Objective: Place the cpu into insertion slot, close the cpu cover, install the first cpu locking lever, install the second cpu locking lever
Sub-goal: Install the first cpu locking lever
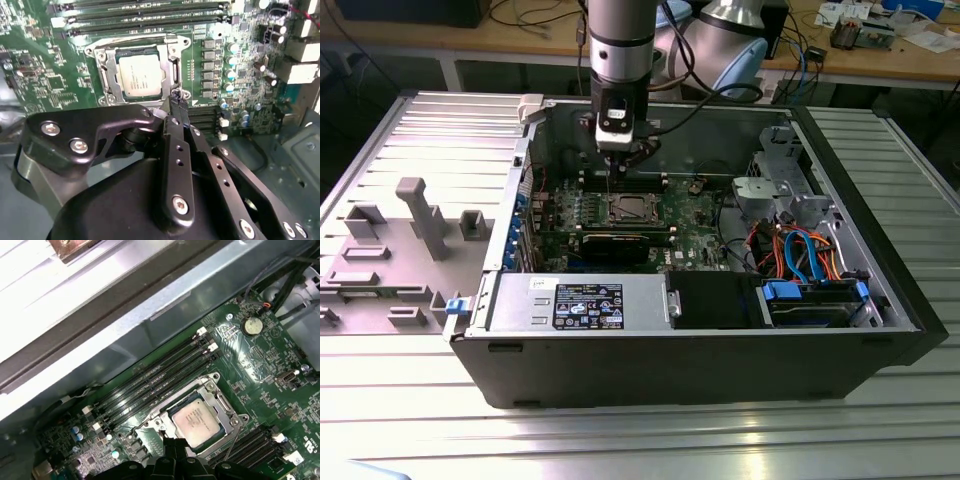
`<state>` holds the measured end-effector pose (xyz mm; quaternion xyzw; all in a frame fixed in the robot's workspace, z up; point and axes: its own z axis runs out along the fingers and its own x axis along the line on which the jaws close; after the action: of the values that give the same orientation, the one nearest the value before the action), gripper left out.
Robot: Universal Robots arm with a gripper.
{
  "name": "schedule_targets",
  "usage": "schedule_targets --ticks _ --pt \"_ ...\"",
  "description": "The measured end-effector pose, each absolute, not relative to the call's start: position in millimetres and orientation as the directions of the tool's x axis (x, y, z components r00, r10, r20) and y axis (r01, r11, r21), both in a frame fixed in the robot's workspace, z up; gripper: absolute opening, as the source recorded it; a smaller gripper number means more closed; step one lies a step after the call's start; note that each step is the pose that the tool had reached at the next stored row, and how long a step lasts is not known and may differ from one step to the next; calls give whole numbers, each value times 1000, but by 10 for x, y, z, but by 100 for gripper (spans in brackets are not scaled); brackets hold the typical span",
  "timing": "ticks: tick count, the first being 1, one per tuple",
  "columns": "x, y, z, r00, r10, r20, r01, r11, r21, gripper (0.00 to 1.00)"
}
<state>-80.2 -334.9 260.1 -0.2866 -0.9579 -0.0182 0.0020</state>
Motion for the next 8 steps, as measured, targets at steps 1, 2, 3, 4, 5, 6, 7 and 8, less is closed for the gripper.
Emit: schedule_targets --ticks 1,2,3,4,5,6,7,8 --pt "-803 -3348 2598 -844 536 14 537 843 34 11" --pt "-803 -3348 2596 -851 525 14 525 851 34 11" --pt "-802 -3348 2590 -863 504 14 505 863 34 11" --pt "-803 -3348 2588 -871 492 14 492 870 34 11" --pt "-803 -3348 2586 -876 481 14 482 876 34 11" --pt "-803 -3348 2584 -883 470 14 470 882 34 11" --pt "-802 -3348 2582 -889 458 14 458 888 34 11" --pt "-803 -3349 2579 -902 431 14 431 902 34 11"
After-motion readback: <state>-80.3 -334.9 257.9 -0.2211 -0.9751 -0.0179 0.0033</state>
